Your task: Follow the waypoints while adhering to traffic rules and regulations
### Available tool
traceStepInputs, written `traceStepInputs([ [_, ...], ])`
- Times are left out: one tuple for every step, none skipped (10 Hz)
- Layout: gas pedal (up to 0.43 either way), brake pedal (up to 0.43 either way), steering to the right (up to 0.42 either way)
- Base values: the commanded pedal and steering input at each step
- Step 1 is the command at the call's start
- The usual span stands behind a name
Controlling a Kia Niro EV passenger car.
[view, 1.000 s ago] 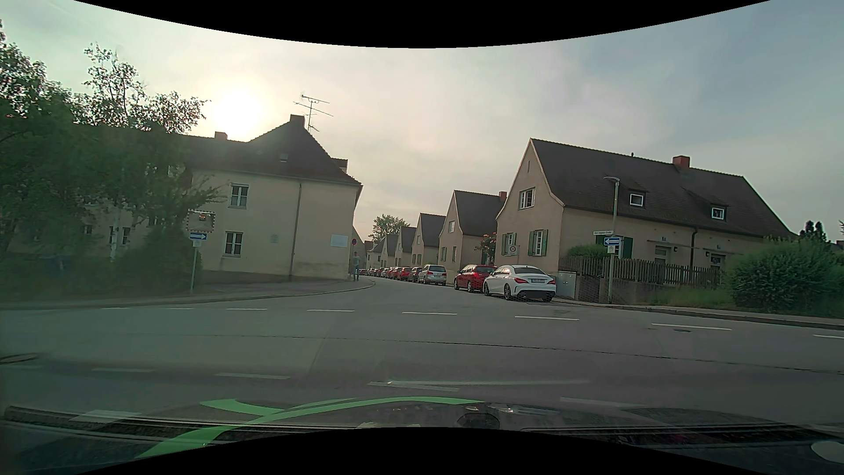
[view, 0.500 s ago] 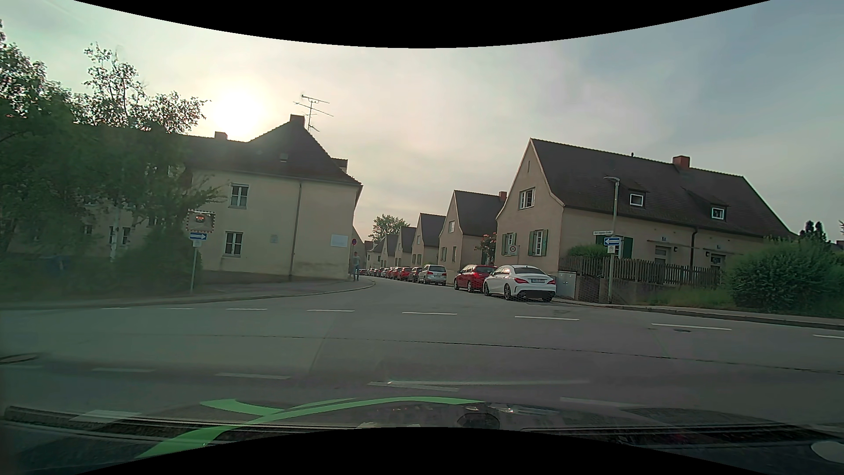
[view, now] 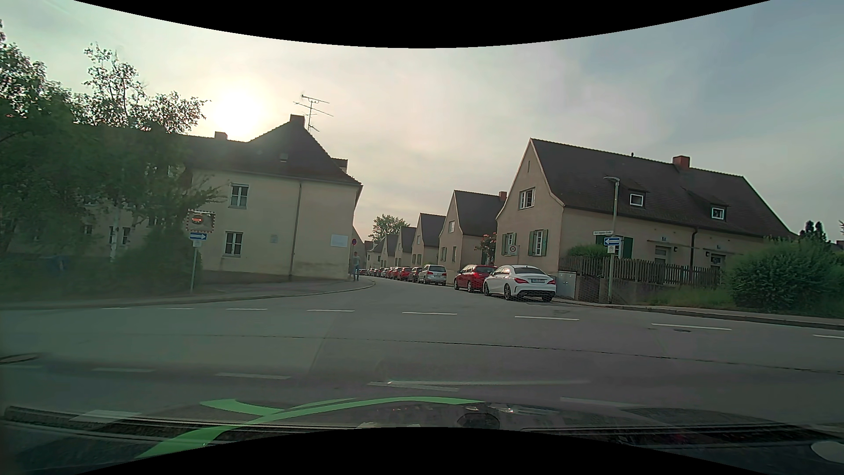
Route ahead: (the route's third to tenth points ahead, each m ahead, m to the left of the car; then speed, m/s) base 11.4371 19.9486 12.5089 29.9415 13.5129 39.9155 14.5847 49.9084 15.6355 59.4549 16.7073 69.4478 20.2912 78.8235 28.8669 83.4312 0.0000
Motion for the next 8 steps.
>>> traceStepInputs([
  [0.0, 0.152, -0.128],
  [0.0, 0.152, -0.128],
  [0.0, 0.152, -0.128],
  [0.0, 0.152, -0.128],
  [0.0, 0.152, -0.128],
  [0.0, 0.152, -0.128],
  [0.0, 0.152, -0.128],
  [0.0, 0.152, -0.128],
])
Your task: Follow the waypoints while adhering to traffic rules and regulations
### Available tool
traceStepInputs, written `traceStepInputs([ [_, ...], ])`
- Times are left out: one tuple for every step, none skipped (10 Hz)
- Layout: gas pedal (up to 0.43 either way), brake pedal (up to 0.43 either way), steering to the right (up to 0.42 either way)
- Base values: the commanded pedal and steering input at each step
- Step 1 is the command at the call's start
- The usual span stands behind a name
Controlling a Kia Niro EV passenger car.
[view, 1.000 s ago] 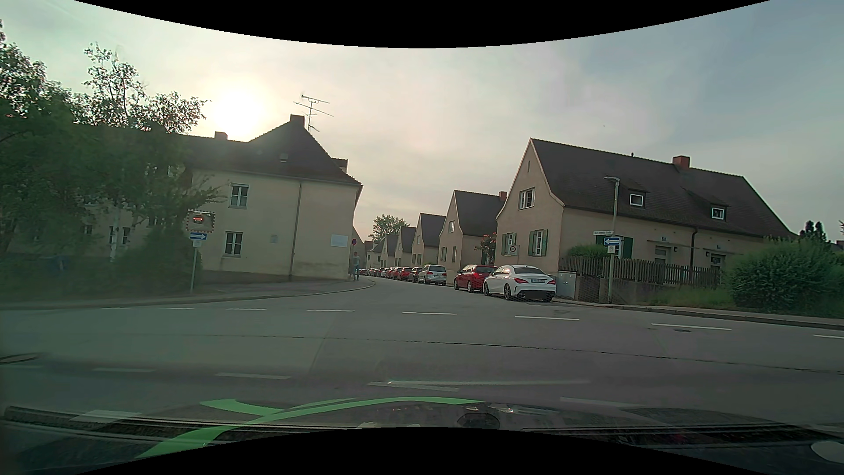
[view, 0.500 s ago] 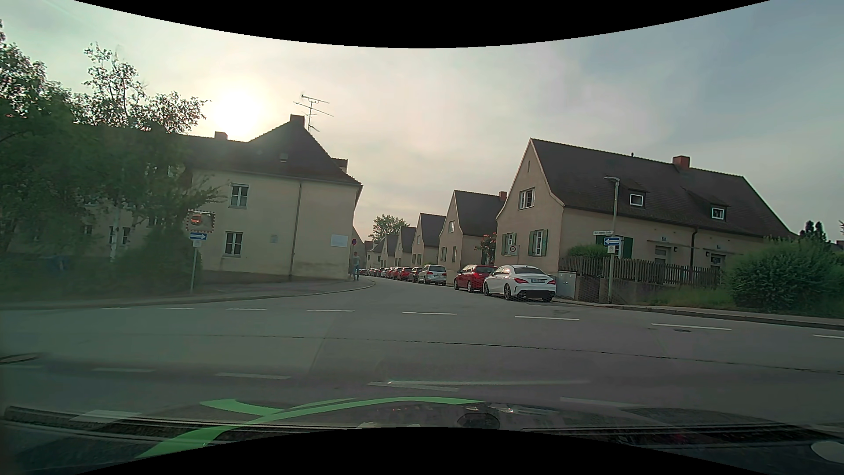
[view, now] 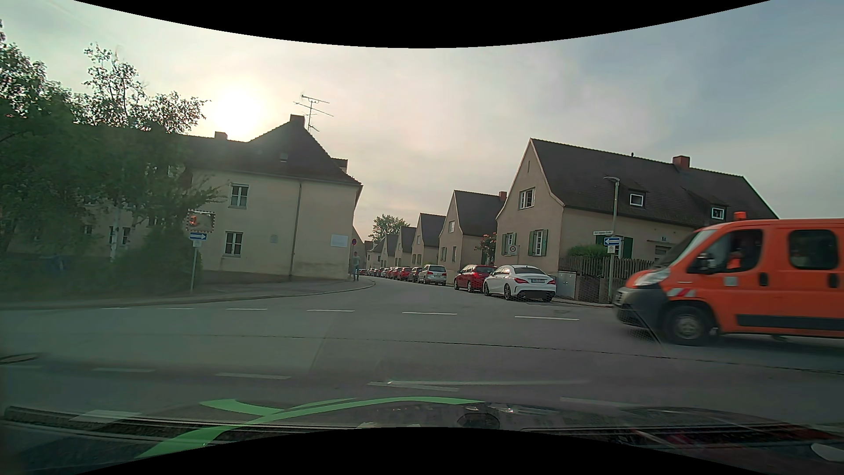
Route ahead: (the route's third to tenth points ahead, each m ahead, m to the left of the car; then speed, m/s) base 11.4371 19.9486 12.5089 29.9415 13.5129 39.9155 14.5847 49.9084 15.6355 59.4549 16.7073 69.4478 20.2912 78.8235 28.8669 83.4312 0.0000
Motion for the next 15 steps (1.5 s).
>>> traceStepInputs([
  [0.0, 0.152, -0.128],
  [0.0, 0.152, -0.128],
  [0.0, 0.152, -0.128],
  [0.0, 0.14, -0.128],
  [0.0, 0.098, -0.128],
  [0.0, 0.03, -0.128],
  [0.0, 0.0, -0.128],
  [0.0, 0.0, -0.128],
  [0.0, 0.0, -0.128],
  [0.0, 0.0, -0.128],
  [0.0, 0.0, -0.128],
  [0.0, 0.0, -0.128],
  [0.0, 0.0, -0.128],
  [0.0, 0.0, -0.128],
  [0.0, 0.0, -0.128],
])
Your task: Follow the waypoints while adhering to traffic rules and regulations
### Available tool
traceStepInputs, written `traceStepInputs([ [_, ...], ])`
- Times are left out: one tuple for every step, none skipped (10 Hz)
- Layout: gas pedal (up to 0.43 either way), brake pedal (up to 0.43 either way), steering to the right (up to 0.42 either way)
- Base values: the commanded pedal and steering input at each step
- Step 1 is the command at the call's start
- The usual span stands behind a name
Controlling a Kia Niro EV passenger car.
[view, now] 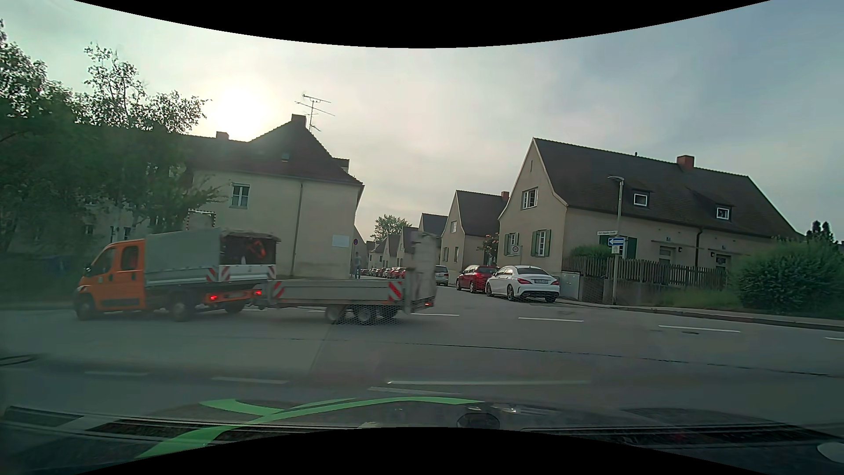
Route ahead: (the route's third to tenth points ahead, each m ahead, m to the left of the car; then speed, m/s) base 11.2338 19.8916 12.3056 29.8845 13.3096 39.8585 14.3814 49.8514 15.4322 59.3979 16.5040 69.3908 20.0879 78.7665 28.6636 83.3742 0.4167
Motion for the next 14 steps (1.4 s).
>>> traceStepInputs([
  [0.0, 0.0, -0.128],
  [0.0, 0.0, -0.128],
  [0.079, 0.0, -0.128],
  [0.15, 0.0, -0.129],
  [0.157, 0.0, -0.129],
  [0.157, 0.0, -0.133],
  [0.157, 0.0, -0.139],
  [0.157, 0.0, -0.144],
  [0.157, 0.0, -0.146],
  [0.157, 0.0, -0.149],
  [0.157, 0.0, -0.152],
  [0.157, 0.0, -0.154],
  [0.157, 0.0, -0.156],
  [0.157, 0.0, -0.159],
])
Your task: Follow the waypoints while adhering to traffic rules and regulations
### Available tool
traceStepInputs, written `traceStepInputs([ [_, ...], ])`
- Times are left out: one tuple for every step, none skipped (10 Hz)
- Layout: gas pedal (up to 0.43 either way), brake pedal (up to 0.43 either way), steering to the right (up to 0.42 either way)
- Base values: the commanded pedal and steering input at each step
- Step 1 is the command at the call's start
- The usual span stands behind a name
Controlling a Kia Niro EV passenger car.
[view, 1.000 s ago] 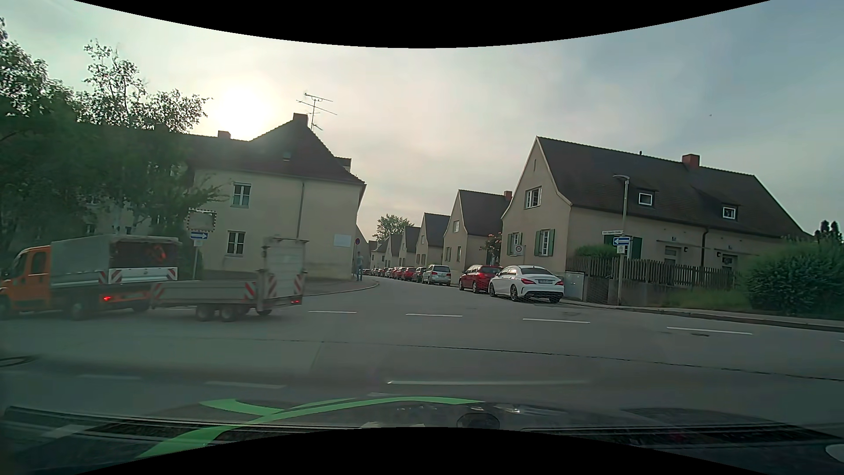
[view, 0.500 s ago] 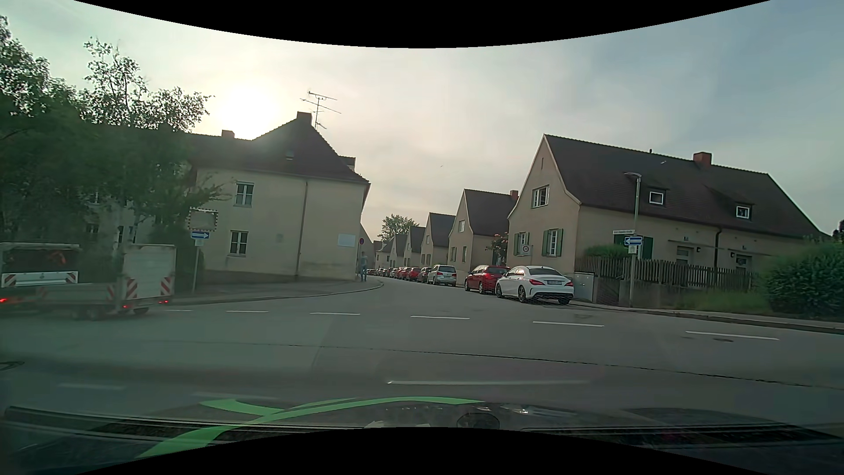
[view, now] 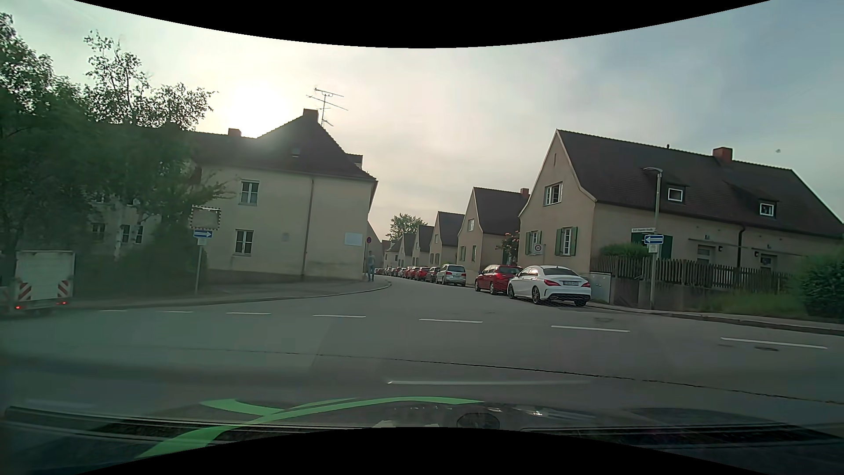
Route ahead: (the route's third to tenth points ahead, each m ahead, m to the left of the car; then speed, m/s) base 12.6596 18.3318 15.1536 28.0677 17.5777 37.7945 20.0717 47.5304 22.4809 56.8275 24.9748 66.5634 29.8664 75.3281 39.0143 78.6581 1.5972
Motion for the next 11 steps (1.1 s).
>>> traceStepInputs([
  [0.157, 0.0, -0.16],
  [0.157, 0.0, -0.167],
  [0.157, 0.0, -0.181],
  [0.157, 0.0, -0.196],
  [0.157, 0.0, -0.204],
  [0.157, 0.0, -0.213],
  [0.157, 0.0, -0.22],
  [0.157, 0.0, -0.224],
  [0.157, 0.0, -0.231],
  [0.15, 0.0, -0.243],
  [0.15, 0.0, -0.261],
])
